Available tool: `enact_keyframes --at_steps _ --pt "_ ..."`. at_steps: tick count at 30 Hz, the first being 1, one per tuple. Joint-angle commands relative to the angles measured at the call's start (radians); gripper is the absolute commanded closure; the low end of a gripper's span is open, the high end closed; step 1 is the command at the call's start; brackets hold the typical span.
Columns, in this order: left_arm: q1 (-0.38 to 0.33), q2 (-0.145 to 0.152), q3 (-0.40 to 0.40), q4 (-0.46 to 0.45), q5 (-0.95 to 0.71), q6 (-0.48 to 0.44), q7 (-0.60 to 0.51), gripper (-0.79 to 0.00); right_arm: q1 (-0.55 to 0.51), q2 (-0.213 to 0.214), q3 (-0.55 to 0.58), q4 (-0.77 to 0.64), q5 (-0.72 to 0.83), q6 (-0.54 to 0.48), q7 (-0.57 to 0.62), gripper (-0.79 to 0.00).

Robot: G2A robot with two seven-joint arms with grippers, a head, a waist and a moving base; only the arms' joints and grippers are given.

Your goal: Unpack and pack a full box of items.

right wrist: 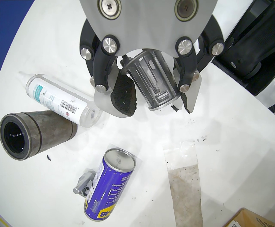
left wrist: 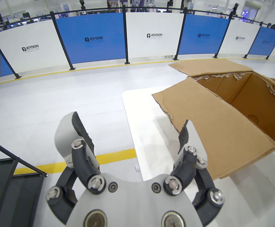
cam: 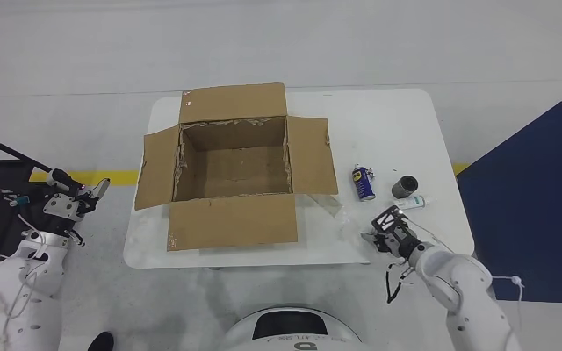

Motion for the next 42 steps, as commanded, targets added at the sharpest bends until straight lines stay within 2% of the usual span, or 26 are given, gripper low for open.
enact_keyframes --at_steps 1,9,13,16,19,23,28,31,35,38,42 --pt "0.0 0.0 0.0 0.0 0.0 0.0 0.0 -0.785 -0.001 0.001 0.002 -0.007 0.008 0.009 -0.007 0.0" --pt "0.0 0.0 0.0 0.0 0.0 0.0 0.0 -0.785 -0.041 0.001 0.055 -0.09 0.151 0.017 -0.139 0.0" --pt "0.0 0.0 0.0 0.0 0.0 0.0 0.0 -0.785 -0.083 0.003 0.109 -0.171 0.288 -0.042 -0.232 0.0" --pt "0.0 0.0 0.0 0.0 0.0 0.0 0.0 -0.785 -0.079 0.005 0.116 -0.236 0.357 -0.063 -0.209 0.0" --pt "0.0 0.0 0.0 0.0 0.0 0.0 0.0 -0.785 -0.018 0.008 0.071 -0.305 0.412 -0.044 -0.107 0.0" --pt "0.0 0.0 0.0 0.0 0.0 0.0 0.0 -0.785 0.129 0.008 -0.076 -0.391 0.405 0.048 0.086 0.0" --pt "0.0 0.0 0.0 0.0 0.0 0.0 0.0 -0.785 0.406 -0.012 -0.371 -0.369 0.3 0.24 0.298 0.0" --pt "0.0 0.0 0.0 0.0 0.0 0.0 0.0 -0.785 0.631 -0.044 -0.557 -0.234 0.257 0.383 0.386 0.0" --pt "0.0 0.0 0.0 0.0 0.0 0.0 0.0 -0.785 0.915 -0.109 -0.769 0.013 0.317 0.554 0.45 0.0" --pt "0.0 0.0 0.0 0.0 0.0 0.0 0.0 -0.785 1.051 -0.162 -0.906 0.154 0.334 0.661 0.435 0.0" --pt "0.0 0.0 0.0 0.0 0.0 0.0 0.0 -0.785 1.17 -0.235 -1.052 0.317 0.328 0.788 0.4 0.0"
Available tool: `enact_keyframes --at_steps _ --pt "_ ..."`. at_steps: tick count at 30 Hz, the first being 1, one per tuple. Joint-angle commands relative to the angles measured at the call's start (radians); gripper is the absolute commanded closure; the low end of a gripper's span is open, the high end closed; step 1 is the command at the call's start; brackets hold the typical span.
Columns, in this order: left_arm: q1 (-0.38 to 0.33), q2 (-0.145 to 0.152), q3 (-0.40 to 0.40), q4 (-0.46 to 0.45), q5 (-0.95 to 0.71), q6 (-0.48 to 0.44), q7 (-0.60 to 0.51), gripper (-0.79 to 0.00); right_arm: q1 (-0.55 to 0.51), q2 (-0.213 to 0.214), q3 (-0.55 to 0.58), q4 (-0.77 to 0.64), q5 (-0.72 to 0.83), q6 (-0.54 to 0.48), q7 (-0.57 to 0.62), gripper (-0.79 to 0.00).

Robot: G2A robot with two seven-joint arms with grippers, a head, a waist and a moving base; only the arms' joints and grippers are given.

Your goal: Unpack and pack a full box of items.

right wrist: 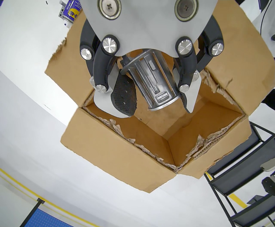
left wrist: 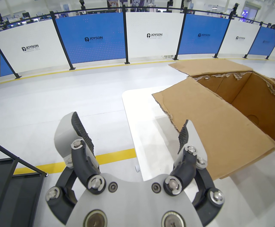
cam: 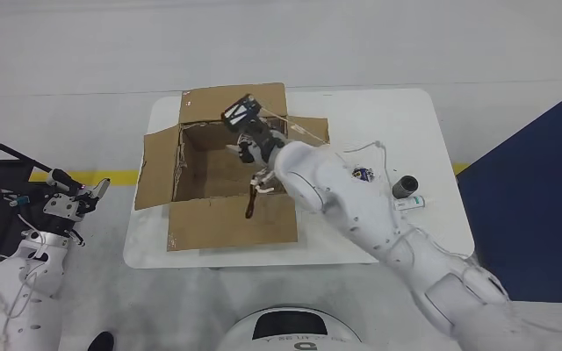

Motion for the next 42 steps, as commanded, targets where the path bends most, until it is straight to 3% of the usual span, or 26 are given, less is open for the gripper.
enact_keyframes --at_steps 1,10,14,16,18,22,23,24,25,26,29,31,32,37,42 --pt "0.0 0.0 0.0 0.0 0.0 0.0 0.0 -0.785 0.055 -0.037 -0.069 0.099 -0.004 0.067 -0.016 0.0" --pt "0.0 0.0 0.0 0.0 0.0 0.0 0.0 -0.785 0.133 -0.171 -0.209 0.46 0.035 0.175 -0.119 0.0" --pt "0.0 0.0 0.0 0.0 0.0 0.0 0.0 -0.785 0.132 -0.205 -0.215 0.541 0.062 0.183 -0.144 -0.175" --pt "0.0 0.0 0.0 0.0 0.0 0.0 0.0 -0.785 0.132 -0.217 -0.213 0.567 0.064 0.188 -0.149 -0.129" --pt "0.0 0.0 0.0 0.0 0.0 0.0 0.0 -0.785 0.128 -0.225 -0.206 0.581 0.071 0.191 -0.157 -0.142" --pt "0.0 0.0 0.0 0.0 0.0 0.0 0.0 -0.785 0.111 -0.23 -0.181 0.586 0.072 0.199 -0.17 -0.363" --pt "0.0 0.0 0.0 0.0 0.0 0.0 0.0 -0.785 0.106 -0.23 -0.174 0.584 0.07 0.198 -0.171 -0.585" --pt "0.0 0.0 0.0 0.0 0.0 0.0 0.0 -0.785 0.1 -0.229 -0.168 0.58 0.065 0.2 -0.172 -0.723" --pt "0.0 0.0 0.0 0.0 0.0 0.0 0.0 -0.785 0.093 -0.226 -0.162 0.574 0.057 0.202 -0.173 -0.785" --pt "0.0 0.0 0.0 0.0 0.0 0.0 0.0 -0.785 0.084 -0.224 -0.154 0.563 0.051 0.202 -0.172 -0.785" --pt "0.0 0.0 0.0 0.0 0.0 0.0 0.0 -0.785 0.051 -0.209 -0.127 0.509 0.018 0.204 -0.171 -0.785" --pt "0.0 0.0 0.0 0.0 0.0 0.0 0.0 -0.785 0.015 -0.192 -0.099 0.442 -0.008 0.197 -0.174 -0.643" --pt "0.0 0.0 0.0 0.0 0.0 0.0 0.0 -0.785 -0.01 -0.18 -0.082 0.402 -0.027 0.198 -0.173 -0.619" --pt "0.0 0.0 0.0 0.0 0.0 0.0 0.0 -0.785 -0.201 -0.096 0.061 0.085 -0.156 0.133 -0.159 -0.714" --pt "0.0 0.0 0.0 0.0 0.0 0.0 0.0 -0.785 -0.545 0.005 0.324 -0.377 -0.274 -0.044 -0.154 -0.77"
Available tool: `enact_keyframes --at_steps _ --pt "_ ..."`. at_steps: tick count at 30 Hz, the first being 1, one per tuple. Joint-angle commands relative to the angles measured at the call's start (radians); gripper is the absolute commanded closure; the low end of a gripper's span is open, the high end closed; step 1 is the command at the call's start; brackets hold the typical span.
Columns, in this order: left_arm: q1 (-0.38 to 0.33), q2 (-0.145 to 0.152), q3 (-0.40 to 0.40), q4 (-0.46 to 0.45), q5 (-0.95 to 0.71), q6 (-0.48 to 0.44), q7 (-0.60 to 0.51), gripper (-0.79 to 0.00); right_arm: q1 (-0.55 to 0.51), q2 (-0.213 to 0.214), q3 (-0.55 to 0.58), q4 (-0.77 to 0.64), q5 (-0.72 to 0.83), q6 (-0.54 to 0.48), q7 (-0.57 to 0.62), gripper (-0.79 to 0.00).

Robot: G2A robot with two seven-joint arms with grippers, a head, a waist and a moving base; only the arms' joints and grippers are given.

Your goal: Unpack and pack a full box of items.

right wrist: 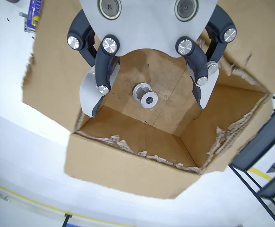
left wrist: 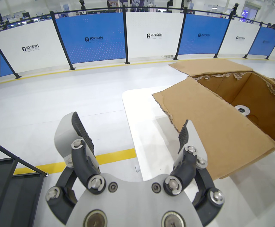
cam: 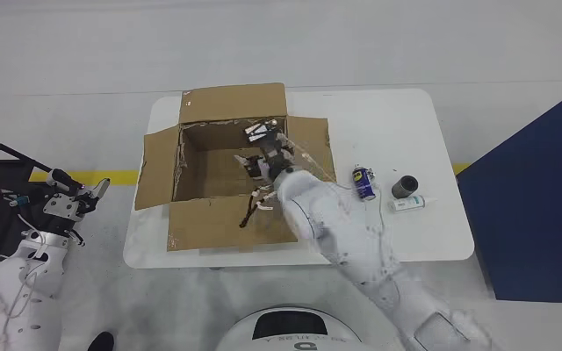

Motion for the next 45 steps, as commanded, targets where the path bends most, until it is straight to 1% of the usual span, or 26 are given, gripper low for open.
enact_keyframes --at_steps 1,3,4,7,8,9,11,12,13,14,15,17,20,22,25,26,28,31,38,45 --pt "0.0 0.0 0.0 0.0 0.0 0.0 0.0 -0.785 -0.179 0.036 0.153 -0.207 -0.004 -0.097 -0.02 -0.76" --pt "0.0 0.0 0.0 0.0 0.0 0.0 0.0 -0.785 -0.311 0.061 0.301 -0.311 0.036 -0.174 -0.056 -0.736" --pt "0.0 0.0 0.0 0.0 0.0 0.0 0.0 -0.785 -0.367 0.07 0.372 -0.34 0.068 -0.211 -0.077 -0.723" --pt "0.0 0.0 0.0 0.0 0.0 0.0 0.0 -0.785 -0.485 0.088 0.567 -0.36 0.174 -0.304 -0.14 -0.727" --pt "0.0 0.0 0.0 0.0 0.0 0.0 0.0 -0.785 -0.509 0.092 0.624 -0.351 0.218 -0.337 -0.153 -0.72" --pt "0.0 0.0 0.0 0.0 0.0 0.0 0.0 -0.785 -0.528 0.096 0.676 -0.335 0.257 -0.365 -0.162 -0.693" --pt "0.0 0.0 0.0 0.0 0.0 0.0 0.0 -0.785 -0.549 0.103 0.757 -0.297 0.316 -0.421 -0.166 -0.665" --pt "0.0 0.0 0.0 0.0 0.0 0.0 0.0 -0.785 -0.553 0.106 0.786 -0.278 0.34 -0.452 -0.161 -0.659" --pt "0.0 0.0 0.0 0.0 0.0 0.0 0.0 -0.785 -0.552 0.11 0.811 -0.255 0.35 -0.478 -0.152 -0.634" --pt "0.0 0.0 0.0 0.0 0.0 0.0 0.0 -0.785 -0.548 0.114 0.829 -0.232 0.347 -0.504 -0.136 -0.582" --pt "0.0 0.0 0.0 0.0 0.0 0.0 0.0 -0.785 -0.54 0.117 0.839 -0.21 0.341 -0.527 -0.124 -0.566" --pt "0.0 0.0 0.0 0.0 0.0 0.0 0.0 -0.785 -0.513 0.122 0.841 -0.162 0.328 -0.549 -0.096 -0.539" --pt "0.0 0.0 0.0 0.0 0.0 0.0 0.0 -0.785 -0.456 0.126 0.801 -0.094 0.267 -0.548 -0.069 -0.508" --pt "0.0 0.0 0.0 0.0 0.0 0.0 0.0 -0.785 -0.419 0.127 0.76 -0.053 0.215 -0.527 -0.057 -0.48" --pt "0.0 0.0 0.0 0.0 0.0 0.0 0.0 -0.785 -0.374 0.124 0.7 0.007 0.139 -0.46 -0.049 -0.425" --pt "0.0 0.0 0.0 0.0 0.0 0.0 0.0 -0.785 -0.362 0.123 0.679 0.032 0.118 -0.444 -0.043 -0.394" --pt "0.0 0.0 0.0 0.0 0.0 0.0 0.0 -0.785 -0.343 0.122 0.652 0.072 0.098 -0.421 -0.039 -0.385" --pt "0.0 0.0 0.0 0.0 0.0 0.0 0.0 -0.785 -0.344 0.122 0.638 0.111 0.083 -0.398 -0.048 -0.376" --pt "0.0 0.0 0.0 0.0 0.0 0.0 0.0 -0.785 -0.385 0.126 0.646 0.118 0.037 -0.336 -0.065 -0.36" --pt "0.0 0.0 0.0 0.0 0.0 0.0 0.0 -0.785 -0.365 0.124 0.594 0.147 0.009 -0.322 -0.049 -0.336"
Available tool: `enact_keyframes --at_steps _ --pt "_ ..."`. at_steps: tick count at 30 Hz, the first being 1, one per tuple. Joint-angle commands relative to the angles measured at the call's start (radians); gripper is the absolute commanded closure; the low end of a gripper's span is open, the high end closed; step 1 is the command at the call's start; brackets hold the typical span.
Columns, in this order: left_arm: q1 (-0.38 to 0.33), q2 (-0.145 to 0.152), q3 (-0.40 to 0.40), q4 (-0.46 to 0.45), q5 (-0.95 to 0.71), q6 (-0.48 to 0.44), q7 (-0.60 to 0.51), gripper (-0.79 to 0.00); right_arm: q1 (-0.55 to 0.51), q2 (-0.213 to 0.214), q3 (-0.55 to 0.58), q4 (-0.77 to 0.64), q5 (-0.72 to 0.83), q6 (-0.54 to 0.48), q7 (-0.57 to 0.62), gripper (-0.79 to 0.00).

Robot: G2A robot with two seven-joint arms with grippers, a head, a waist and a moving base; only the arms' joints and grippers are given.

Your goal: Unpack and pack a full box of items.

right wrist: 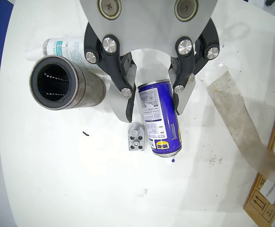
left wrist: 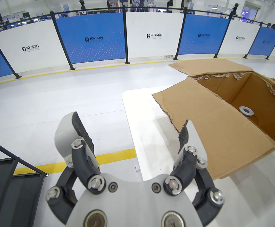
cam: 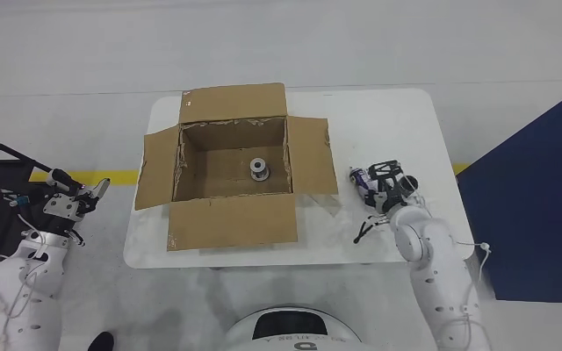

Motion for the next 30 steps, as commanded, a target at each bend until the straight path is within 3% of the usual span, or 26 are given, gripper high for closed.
enact_keyframes --at_steps 1,6,8,10,11,12,17,25,30 --pt "0.0 0.0 0.0 0.0 0.0 0.0 0.0 -0.785 0.007 -0.001 -0.015 0.008 -0.011 0.01 0.004 -0.336" --pt "0.0 0.0 0.0 0.0 0.0 0.0 0.0 -0.785 0.027 -0.001 -0.046 0.033 -0.033 0.012 0.026 -0.314" --pt "0.0 0.0 0.0 0.0 0.0 0.0 0.0 -0.785 0.034 -0.001 -0.057 0.043 -0.05 0.013 0.038 -0.271" --pt "0.0 0.0 0.0 0.0 0.0 0.0 0.0 -0.785 0.035 -0.001 -0.064 0.046 -0.056 0.015 0.041 -0.182" --pt "0.0 0.0 0.0 0.0 0.0 0.0 0.0 -0.785 0.031 0.0 -0.063 0.045 -0.057 0.016 0.04 -0.018" --pt "0.0 0.0 0.0 0.0 0.0 0.0 0.0 -0.785 0.024 0.0 -0.06 0.039 -0.058 0.017 0.038 0.0" --pt "0.0 0.0 0.0 0.0 0.0 0.0 0.0 -0.785 -0.091 0.008 0.0 -0.078 -0.019 0.001 -0.064 0.0" --pt "0.0 0.0 0.0 0.0 0.0 0.0 0.0 -0.785 -0.36 0.019 0.16 -0.317 0.157 -0.112 -0.348 0.0" --pt "0.0 0.0 0.0 0.0 0.0 0.0 0.0 -0.785 -0.417 0.024 0.176 -0.427 0.193 -0.176 -0.341 0.0"
